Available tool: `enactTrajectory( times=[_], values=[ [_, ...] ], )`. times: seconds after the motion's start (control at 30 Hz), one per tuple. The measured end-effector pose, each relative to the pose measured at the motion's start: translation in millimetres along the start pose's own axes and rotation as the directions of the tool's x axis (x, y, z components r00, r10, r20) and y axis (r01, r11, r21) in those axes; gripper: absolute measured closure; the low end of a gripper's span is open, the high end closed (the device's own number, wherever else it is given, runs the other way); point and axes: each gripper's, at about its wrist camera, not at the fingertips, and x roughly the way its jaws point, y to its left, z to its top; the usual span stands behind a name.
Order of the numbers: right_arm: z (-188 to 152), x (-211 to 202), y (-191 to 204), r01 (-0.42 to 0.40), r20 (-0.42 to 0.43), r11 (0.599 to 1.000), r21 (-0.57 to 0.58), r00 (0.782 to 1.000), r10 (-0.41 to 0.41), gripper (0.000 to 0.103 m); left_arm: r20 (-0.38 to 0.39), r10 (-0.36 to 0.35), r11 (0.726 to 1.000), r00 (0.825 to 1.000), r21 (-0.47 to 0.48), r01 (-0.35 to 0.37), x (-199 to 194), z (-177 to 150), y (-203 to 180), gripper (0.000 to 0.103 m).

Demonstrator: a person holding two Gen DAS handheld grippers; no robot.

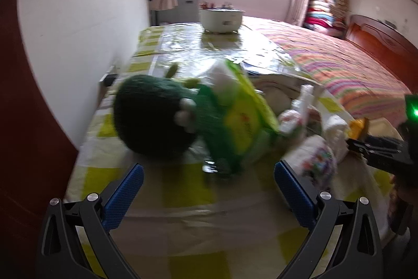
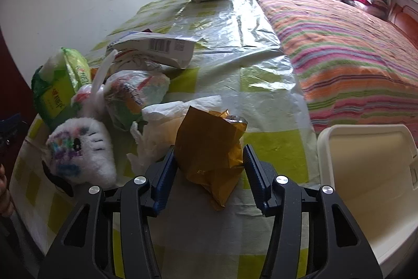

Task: Collect trash
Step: 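Grasp the crumpled brown paper with the right gripper, then grasp the white plush toy with the left gripper while the right carries the paper toward the bin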

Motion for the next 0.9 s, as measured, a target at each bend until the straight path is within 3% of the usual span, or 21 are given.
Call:
enactTrajectory(
  times=[0.13, 0.43, 0.73, 0.77, 0.9],
  values=[
    [-4, -4, 4, -0.02, 0.002, 1.0, -0.006, 1.0, 0.02, 0.06, -0.013, -0.042, 0.999, 0.999, 0.031, 0.042, 3, -1, -18, 0.006],
    [-16, -26, -11, -0.015, 0.057, 0.999, 0.042, 0.998, 0.013, 0.062, -0.075, -0.107, 0.985, 0.991, 0.129, 0.116, 20, -5, -66, 0.006],
    [-16, -49, -32, 0.0, 0.126, 0.996, 0.09, 0.992, -0.011, 0.063, -0.182, -0.111, 0.969, 0.977, 0.199, 0.148, 46, -12, -97, 0.006],
    [-16, -51, -35, 0.002, 0.131, 0.995, 0.097, 0.991, -0.015, 0.063, -0.192, -0.104, 0.968, 0.976, 0.205, 0.144, 49, -13, -100, 0.008],
    [-17, -54, -49, 0.011, 0.141, 0.991, 0.134, 0.99, -0.03, 0.063, -0.215, -0.112, 0.968, 0.97, 0.195, 0.155, 55, -17, -103, 0.038]
  ],
)
